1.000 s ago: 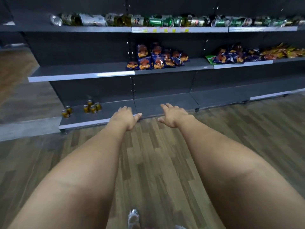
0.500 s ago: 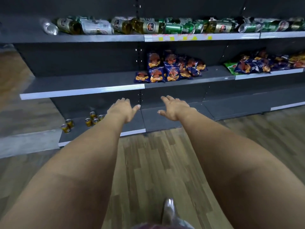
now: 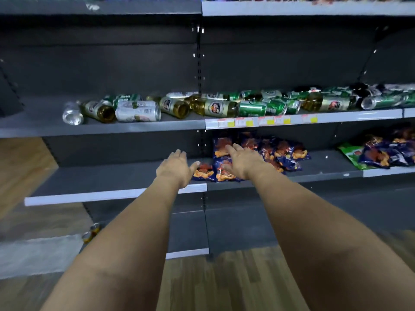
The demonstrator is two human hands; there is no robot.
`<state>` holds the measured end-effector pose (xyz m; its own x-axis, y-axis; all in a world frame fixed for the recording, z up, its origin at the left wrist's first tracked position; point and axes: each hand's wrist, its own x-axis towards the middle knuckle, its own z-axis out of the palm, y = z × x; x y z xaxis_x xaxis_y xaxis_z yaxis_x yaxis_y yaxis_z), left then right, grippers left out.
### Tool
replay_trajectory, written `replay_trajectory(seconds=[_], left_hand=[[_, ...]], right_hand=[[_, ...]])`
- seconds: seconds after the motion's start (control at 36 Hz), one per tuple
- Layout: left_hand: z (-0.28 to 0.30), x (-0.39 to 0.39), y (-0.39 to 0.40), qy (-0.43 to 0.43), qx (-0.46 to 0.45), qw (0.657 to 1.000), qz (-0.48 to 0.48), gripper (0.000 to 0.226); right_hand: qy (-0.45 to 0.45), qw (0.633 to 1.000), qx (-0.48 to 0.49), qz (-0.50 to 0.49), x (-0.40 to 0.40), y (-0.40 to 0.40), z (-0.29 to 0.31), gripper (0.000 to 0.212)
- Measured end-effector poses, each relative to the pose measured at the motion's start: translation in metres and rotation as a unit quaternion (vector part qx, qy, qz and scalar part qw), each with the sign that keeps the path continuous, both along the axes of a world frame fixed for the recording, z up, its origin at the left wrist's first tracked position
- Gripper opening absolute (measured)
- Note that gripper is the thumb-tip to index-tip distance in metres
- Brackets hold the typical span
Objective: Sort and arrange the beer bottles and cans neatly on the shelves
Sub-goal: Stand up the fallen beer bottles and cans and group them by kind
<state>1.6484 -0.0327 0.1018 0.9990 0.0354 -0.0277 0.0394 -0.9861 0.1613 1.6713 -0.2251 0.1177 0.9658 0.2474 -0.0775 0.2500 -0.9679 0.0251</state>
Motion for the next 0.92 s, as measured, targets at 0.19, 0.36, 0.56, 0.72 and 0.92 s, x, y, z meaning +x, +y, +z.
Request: replay_trajectory(seconds=[0.19,0.36,0.56,0.72,0.92], left_hand=[[0.011,0.075,-0.005,-0.002,0.022,1.000,0.009,0.069],[0.012,0.128,0.015,-0.011,0.023,0.999,0.025,0.070],[0.020,0.191,0.049,-0.041,0.026,0.998,0.044,0.072],[0.029,0.249,0.073,-0.077,-0.070,0.994,0.032,0.066],[0.046,0.318,0.083,-0.101,-0.349,0.921,0.141,0.064]], right_hand=[[-0.002,1.000,-0.010,0.009,0.085,-0.010,0.011,0.074],[-0.025,0.999,-0.022,0.033,0.143,0.002,0.021,0.075],[-0.056,0.997,-0.023,0.044,0.201,0.040,0.024,0.075],[-0.060,0.997,-0.010,0.048,0.249,0.082,0.031,0.075],[-0.062,0.996,0.035,0.050,0.300,0.140,0.040,0.084]])
